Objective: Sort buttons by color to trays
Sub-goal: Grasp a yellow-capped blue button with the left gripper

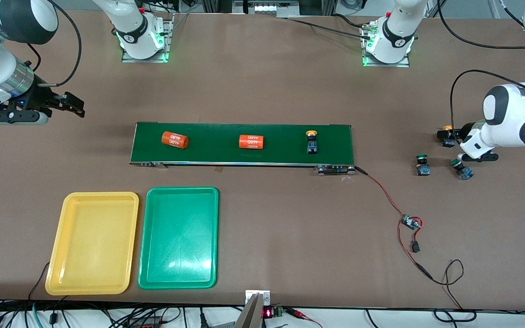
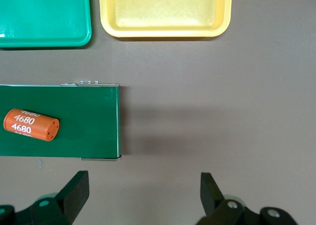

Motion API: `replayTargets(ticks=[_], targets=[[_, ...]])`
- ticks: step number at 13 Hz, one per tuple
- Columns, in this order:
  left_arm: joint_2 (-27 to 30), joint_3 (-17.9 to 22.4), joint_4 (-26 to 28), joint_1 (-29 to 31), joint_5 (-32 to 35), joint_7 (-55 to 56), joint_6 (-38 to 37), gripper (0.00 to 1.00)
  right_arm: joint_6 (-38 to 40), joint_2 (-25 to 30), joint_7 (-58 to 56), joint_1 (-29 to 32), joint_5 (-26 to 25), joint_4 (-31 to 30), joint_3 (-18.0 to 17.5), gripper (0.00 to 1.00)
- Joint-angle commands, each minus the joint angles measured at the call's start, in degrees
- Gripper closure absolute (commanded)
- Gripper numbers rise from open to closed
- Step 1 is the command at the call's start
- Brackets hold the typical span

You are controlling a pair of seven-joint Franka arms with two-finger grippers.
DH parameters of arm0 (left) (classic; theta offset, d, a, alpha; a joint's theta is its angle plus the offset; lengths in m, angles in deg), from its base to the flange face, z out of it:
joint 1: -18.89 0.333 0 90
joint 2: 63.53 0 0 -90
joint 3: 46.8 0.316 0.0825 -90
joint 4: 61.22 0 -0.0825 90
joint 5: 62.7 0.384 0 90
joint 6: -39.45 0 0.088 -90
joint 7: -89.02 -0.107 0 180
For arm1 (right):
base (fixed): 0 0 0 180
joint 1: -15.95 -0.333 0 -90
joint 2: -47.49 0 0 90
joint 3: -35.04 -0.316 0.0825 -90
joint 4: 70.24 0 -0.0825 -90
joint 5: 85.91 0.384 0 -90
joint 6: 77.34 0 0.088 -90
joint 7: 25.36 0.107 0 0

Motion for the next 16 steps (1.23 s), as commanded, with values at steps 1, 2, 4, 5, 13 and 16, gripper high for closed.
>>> replayTargets(ticks=[1,2,4,5,13,16], targets=[[-1.12,-0.24,-0.07,1.68,1.19,-4.35,1.65,0.07,1.07,-0.27,0.19,0.62,0.38,1.15,-0.31,0.00],[-1.03,-0.24,-0.07,1.68,1.19,-4.44,1.56,0.14,1.08,-0.27,0.19,0.62,0.38,1.15,-0.40,0.00],[-0.95,-0.33,-0.07,1.95,1.11,-3.66,1.47,0.54,1.16,-0.18,0.19,0.62,0.37,1.06,-0.31,0.00],[-0.68,-0.33,-0.07,2.21,1.11,-3.74,1.47,0.75,1.08,-0.36,-0.07,0.79,0.29,1.06,-0.31,0.00],[13.02,-9.38,-4.63,-3.04,-5.82,-3.74,-10.54,1.00,1.78,-0.18,0.01,1.15,0.29,0.89,-0.31,0.00],[12.94,-16.74,-6.58,-5.34,-13.39,-3.13,-12.15,1.00,1.17,-0.18,0.36,0.36,0.37,0.71,-0.75,0.00]])
